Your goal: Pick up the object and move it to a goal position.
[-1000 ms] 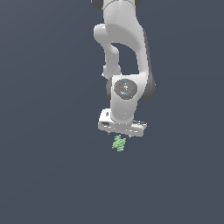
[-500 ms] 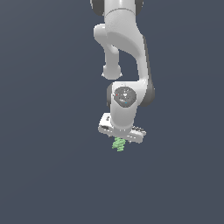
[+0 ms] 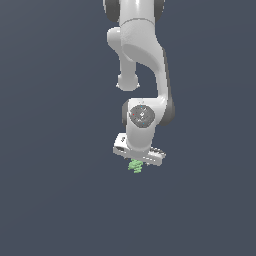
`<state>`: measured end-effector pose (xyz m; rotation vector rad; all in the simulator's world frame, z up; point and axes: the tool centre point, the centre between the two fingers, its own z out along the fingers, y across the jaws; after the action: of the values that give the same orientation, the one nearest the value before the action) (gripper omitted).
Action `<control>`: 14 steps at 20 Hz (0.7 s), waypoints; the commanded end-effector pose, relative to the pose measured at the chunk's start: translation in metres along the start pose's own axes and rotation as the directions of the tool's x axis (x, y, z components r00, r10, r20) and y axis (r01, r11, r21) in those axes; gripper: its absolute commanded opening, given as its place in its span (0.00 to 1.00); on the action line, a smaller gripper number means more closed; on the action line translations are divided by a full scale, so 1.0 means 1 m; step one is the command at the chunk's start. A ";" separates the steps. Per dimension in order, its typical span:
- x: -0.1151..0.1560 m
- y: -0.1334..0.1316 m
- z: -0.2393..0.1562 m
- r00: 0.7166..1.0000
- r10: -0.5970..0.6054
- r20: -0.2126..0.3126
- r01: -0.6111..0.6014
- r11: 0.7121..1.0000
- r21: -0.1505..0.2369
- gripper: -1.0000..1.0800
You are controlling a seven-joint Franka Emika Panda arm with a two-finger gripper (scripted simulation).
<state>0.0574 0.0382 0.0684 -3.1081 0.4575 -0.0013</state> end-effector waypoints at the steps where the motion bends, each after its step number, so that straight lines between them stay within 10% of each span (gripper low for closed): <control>1: -0.001 0.001 0.014 1.000 0.002 0.001 -0.002 1.000 0.000 0.96; 9: 0.001 0.000 0.029 1.000 0.003 0.001 -0.003 1.000 0.000 0.96; 10: 0.001 0.000 0.029 1.000 0.003 0.001 -0.003 1.000 0.000 0.00; 14: 0.001 0.000 0.029 1.000 0.003 0.001 -0.003 1.000 0.000 0.00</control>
<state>0.0578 0.0381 0.0391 -3.1075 0.4623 0.0005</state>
